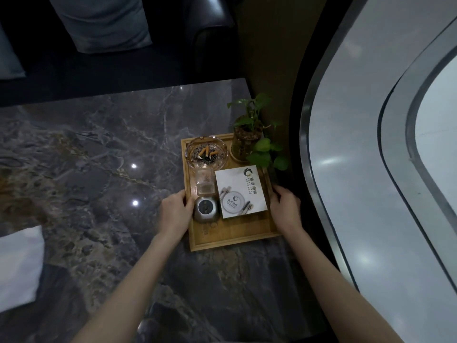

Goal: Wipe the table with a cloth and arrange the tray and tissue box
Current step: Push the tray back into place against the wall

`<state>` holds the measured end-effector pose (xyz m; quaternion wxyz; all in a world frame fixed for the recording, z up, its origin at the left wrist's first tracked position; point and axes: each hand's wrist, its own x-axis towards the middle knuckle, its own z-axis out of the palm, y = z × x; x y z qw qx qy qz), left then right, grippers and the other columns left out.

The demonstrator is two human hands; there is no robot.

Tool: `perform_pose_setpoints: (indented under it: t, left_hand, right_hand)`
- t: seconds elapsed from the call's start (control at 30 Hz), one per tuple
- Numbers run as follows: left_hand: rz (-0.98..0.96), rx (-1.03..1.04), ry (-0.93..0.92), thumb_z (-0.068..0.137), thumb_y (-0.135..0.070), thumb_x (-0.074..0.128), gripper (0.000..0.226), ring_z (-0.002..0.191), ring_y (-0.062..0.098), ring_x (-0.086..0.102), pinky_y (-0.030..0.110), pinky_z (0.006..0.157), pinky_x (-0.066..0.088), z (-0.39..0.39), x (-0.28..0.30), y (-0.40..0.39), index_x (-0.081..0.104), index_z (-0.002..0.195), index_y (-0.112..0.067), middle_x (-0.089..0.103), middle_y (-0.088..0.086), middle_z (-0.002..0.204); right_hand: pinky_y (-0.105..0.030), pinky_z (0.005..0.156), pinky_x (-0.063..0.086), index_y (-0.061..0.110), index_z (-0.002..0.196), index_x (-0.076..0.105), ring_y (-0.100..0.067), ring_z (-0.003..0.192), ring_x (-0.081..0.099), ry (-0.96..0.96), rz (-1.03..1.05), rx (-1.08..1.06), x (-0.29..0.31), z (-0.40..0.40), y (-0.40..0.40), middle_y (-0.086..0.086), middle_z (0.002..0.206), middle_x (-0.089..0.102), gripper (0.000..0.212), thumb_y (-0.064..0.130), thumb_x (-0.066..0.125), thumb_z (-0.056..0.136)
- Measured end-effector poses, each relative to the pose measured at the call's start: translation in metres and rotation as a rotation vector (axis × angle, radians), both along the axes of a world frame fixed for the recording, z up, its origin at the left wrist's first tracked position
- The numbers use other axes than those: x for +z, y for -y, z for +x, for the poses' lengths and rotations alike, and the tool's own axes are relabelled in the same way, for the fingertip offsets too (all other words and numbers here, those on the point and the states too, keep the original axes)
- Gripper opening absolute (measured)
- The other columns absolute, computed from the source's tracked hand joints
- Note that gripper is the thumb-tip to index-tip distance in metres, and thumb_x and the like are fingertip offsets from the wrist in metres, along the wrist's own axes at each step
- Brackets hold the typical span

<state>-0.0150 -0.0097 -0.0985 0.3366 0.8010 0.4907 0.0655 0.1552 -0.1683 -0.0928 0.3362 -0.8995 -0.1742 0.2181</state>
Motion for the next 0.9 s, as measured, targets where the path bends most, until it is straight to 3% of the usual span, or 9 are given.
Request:
perform_pose_setpoints:
  t: [0.1,0.23,0.3,0.43,0.53,0.67,0.8,0.9]
  left_hand:
    - [0.072,0.001,-0.002,0.092,-0.028,0.046,0.026,0.074,0.023,0.061,0.036,0.064,0.049,-0.009,0.013,0.019,0.064,0.084,-0.012,0.065,0.008,0.082]
    - [0.211,-0.054,0.026,0.091,-0.021,0.048,0.027,0.103,0.024,0.057,0.039,0.088,0.046,-0.023,0.020,0.055,0.060,0.111,-0.007,0.061,0.010,0.114]
    - [0.283,-0.126,-0.001,0.089,-0.018,0.052,0.034,0.114,0.026,0.054,0.040,0.097,0.041,-0.034,0.013,0.076,0.055,0.119,-0.005,0.058,0.013,0.124]
    - [0.344,-0.247,-0.174,0.087,-0.038,0.035,0.053,0.130,0.026,0.042,0.047,0.108,0.029,-0.055,-0.010,0.105,0.046,0.130,-0.008,0.048,0.013,0.139]
    - [0.365,-0.332,-0.242,0.088,-0.044,0.030,0.063,0.139,0.020,0.018,0.046,0.112,0.015,-0.069,-0.024,0.119,0.029,0.142,-0.012,0.031,0.011,0.150]
    - [0.313,-0.336,-0.276,0.087,-0.051,0.026,0.070,0.142,0.027,0.004,0.042,0.114,0.003,-0.078,-0.033,0.131,0.013,0.145,-0.015,0.012,0.016,0.152]
    - [0.175,-0.335,-0.229,0.083,-0.058,0.013,0.078,0.139,0.025,-0.017,0.037,0.114,-0.002,-0.079,-0.035,0.138,-0.016,0.142,-0.016,-0.027,0.013,0.147]
    - [0.160,-0.353,-0.243,0.079,-0.069,0.004,0.085,0.138,0.025,-0.023,0.036,0.114,-0.007,-0.078,-0.036,0.137,-0.020,0.140,-0.014,-0.033,0.014,0.145]
  right_hand:
    - [-0.023,0.086,0.039,0.002,0.123,0.055,-0.030,0.107,0.059,0.052,0.086,-0.042,0.013,-0.016,0.012,-0.019,0.115,0.064,0.032,0.012,0.044,0.094]
    - [-0.025,0.089,0.041,0.005,0.118,0.058,-0.024,0.106,0.056,0.265,0.145,0.068,0.012,-0.052,0.034,-0.012,0.111,0.064,0.029,0.010,0.045,0.093]
    - [-0.028,0.099,0.039,0.006,0.122,0.054,-0.021,0.115,0.050,0.266,0.159,0.155,0.003,-0.072,0.046,-0.012,0.120,0.060,0.030,0.009,0.045,0.093]
    - [-0.030,0.113,0.019,0.007,0.136,0.037,-0.021,0.135,0.032,0.251,0.071,0.304,-0.014,-0.102,0.067,-0.013,0.144,0.041,0.042,0.019,0.038,0.096]
    - [-0.032,0.116,0.000,0.012,0.145,0.017,-0.014,0.142,0.007,0.324,-0.112,0.473,-0.028,-0.111,0.080,-0.005,0.154,0.018,0.060,0.043,0.016,0.093]
    - [-0.035,0.115,-0.011,0.018,0.145,-0.005,-0.009,0.141,-0.014,0.307,-0.223,0.552,-0.035,-0.114,0.090,0.004,0.153,-0.010,0.072,0.057,-0.003,0.085]
    - [-0.034,0.113,-0.014,0.018,0.143,-0.013,-0.010,0.140,-0.018,0.266,-0.251,0.557,-0.033,-0.113,0.089,0.004,0.151,-0.018,0.072,0.057,-0.004,0.083]
    - [-0.034,0.113,-0.014,0.020,0.140,-0.016,-0.009,0.139,-0.020,0.258,-0.245,0.550,-0.034,-0.114,0.088,0.004,0.150,-0.020,0.070,0.057,-0.004,0.082]
